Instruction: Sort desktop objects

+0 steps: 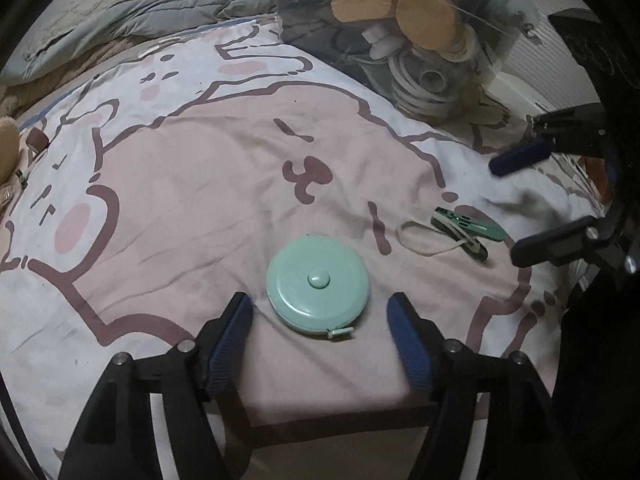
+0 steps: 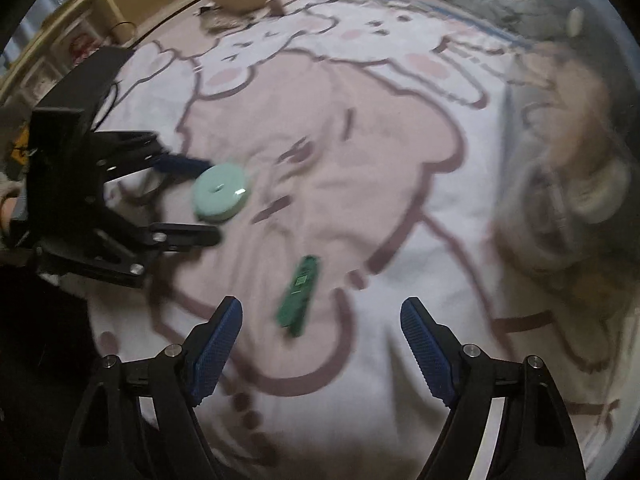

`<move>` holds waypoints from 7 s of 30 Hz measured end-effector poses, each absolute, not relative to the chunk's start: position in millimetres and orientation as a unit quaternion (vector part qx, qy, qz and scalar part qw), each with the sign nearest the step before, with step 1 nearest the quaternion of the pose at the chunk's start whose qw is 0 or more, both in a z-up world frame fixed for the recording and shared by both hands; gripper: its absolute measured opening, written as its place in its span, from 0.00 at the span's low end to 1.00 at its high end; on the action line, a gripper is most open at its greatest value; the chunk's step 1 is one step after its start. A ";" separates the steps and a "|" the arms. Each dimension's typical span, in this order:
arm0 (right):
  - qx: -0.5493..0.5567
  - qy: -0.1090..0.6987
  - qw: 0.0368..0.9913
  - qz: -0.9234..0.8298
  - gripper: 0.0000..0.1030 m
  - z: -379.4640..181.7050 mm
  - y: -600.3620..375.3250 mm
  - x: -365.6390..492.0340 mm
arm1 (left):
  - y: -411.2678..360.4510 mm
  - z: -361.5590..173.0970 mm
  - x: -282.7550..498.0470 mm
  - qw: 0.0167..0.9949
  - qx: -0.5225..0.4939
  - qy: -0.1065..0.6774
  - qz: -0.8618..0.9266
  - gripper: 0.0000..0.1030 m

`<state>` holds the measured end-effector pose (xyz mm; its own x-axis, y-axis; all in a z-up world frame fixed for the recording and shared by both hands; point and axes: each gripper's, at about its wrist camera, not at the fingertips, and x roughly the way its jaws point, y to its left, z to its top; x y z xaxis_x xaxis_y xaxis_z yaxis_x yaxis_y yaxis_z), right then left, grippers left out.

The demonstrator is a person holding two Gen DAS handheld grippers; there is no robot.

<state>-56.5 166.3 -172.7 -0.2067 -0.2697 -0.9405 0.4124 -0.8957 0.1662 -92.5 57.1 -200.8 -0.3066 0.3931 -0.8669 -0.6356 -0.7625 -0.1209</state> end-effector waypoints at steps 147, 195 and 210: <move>0.371 -0.022 -0.141 -0.917 0.03 -3.8 394.9 -104.0 | 116.8 -40.8 -109.0 0.391 -0.388 0.060 0.832 0.48; 0.310 -0.156 -0.104 -0.932 0.05 21.5 419.3 -93.4 | 221.4 46.9 -155.2 0.433 -0.320 0.041 0.842 0.49; 0.323 -0.191 -0.091 -0.922 0.05 4.8 431.4 -109.8 | 349.1 88.1 -276.8 0.364 -0.370 0.111 0.848 0.49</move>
